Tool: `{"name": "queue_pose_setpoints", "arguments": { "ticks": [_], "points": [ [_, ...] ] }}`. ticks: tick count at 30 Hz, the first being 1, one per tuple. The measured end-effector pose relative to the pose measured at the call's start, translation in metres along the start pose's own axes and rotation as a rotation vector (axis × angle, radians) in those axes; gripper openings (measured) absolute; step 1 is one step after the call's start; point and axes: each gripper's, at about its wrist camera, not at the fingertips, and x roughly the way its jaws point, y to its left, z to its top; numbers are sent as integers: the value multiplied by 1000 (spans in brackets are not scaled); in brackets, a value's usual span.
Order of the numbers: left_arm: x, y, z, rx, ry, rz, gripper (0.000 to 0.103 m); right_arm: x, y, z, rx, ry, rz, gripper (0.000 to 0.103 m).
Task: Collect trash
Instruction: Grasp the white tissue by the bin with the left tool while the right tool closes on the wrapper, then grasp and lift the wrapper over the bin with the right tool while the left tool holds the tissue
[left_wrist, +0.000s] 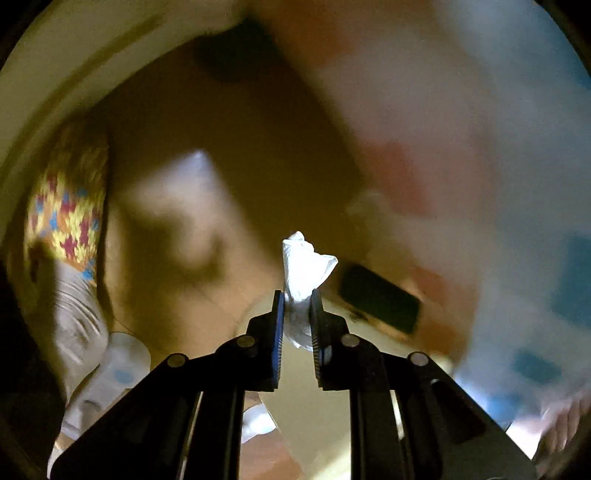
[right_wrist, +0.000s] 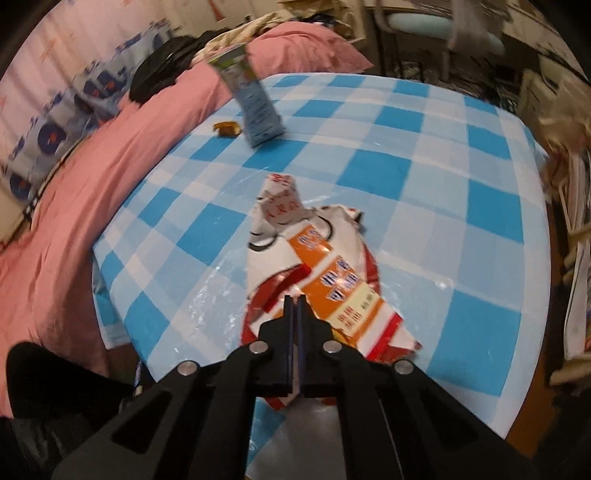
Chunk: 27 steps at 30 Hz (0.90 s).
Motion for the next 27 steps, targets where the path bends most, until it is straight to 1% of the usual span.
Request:
{"name": "queue_pose_setpoints", "arguments": {
  "ticks": [2,3,4,5,6,7,8,10,12,14,15,16,17,18,19,20,23,24,25,26,27],
  "points": [
    [-20,-27,-14,95,5,5,13,-3,-6,-5,52,-14,17,1],
    [-24,-37,-19,129,5,14,14,-6,-8,-9,78,-22,26,1],
    [-36,-45,-30,167,0,19,14,-11,-9,-15,103,-34,38,1],
    [-48,-45,-33,189,-4,9,14,-15,-9,-19,118,-43,49,1],
    [-62,-54,-43,231,-26,-1,14,-21,-8,-25,138,-57,67,1],
    [-73,-57,-44,254,-45,-4,14,-27,-8,-32,152,-71,84,1],
    [-84,-57,-38,269,-60,-15,14,-33,-9,-38,163,-86,100,1],
    [-109,-62,-44,285,-89,-68,14,-45,-12,-48,197,-116,138,1],
    [-127,-64,-49,309,-119,-92,14,-56,-13,-50,200,-153,150,1],
    [-128,-59,-52,315,-131,-106,14,-61,-9,-42,184,-198,119,2],
    [-136,-62,-53,317,-136,-110,14,-62,-5,-35,164,-224,86,5],
    [-141,-64,-56,320,-141,-107,14,-59,-3,-31,156,-226,69,40],
    [-143,-64,-57,323,-145,-105,14,-55,-1,-27,148,-224,44,96],
    [-143,-63,-58,323,-146,-105,14,-51,3,-22,131,-240,14,95],
    [-143,-63,-58,323,-147,-103,14,-45,7,-18,102,-235,4,95],
    [-143,-63,-58,326,-148,-94,14,-38,11,-14,74,-211,-3,95],
    [-132,-57,-54,326,-135,-67,14,-9,27,-1,-49,-155,-106,95],
    [-126,-54,-52,323,-128,-59,14,-2,28,0,-70,-135,-124,95],
    [-123,-53,-51,323,-119,-45,14,7,28,-1,-90,-105,-135,87],
    [-120,-53,-51,326,-112,-31,14,15,26,-2,-99,-77,-133,65],
    [-117,-53,-50,333,-104,-14,14,18,27,-4,-118,-78,-156,63]
  ]
}}
